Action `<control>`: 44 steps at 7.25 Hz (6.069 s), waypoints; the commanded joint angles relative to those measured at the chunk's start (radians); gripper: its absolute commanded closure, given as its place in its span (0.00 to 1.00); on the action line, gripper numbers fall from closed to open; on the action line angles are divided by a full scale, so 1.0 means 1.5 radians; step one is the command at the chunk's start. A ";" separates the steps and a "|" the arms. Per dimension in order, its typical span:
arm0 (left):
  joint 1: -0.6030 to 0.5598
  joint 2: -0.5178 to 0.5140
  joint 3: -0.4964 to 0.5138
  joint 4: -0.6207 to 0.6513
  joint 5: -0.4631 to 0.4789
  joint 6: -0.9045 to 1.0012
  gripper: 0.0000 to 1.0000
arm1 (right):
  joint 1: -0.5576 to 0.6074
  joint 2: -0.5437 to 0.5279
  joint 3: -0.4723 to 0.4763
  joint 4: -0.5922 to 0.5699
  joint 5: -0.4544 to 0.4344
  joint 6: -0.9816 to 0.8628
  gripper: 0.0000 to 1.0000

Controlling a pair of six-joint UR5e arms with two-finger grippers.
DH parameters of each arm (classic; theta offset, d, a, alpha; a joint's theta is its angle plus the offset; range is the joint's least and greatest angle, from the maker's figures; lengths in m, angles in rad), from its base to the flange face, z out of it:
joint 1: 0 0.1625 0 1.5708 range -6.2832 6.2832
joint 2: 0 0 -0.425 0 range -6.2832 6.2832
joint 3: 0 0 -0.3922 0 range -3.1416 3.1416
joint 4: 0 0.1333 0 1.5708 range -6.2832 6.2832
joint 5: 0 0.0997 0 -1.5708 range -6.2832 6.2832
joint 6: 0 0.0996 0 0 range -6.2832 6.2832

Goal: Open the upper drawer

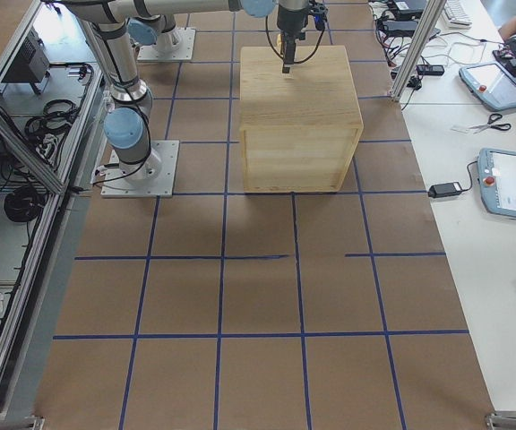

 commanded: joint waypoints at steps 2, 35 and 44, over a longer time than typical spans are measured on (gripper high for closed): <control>-0.017 -0.015 -0.019 0.037 0.001 -0.009 0.00 | 0.000 0.000 0.000 0.000 0.000 -0.001 0.00; 0.053 0.024 -0.055 -0.069 0.105 0.212 0.00 | -0.001 0.000 0.001 0.000 0.000 0.000 0.00; 0.130 0.068 -0.058 -0.180 0.137 0.268 0.00 | 0.000 0.000 0.000 0.000 0.000 0.000 0.00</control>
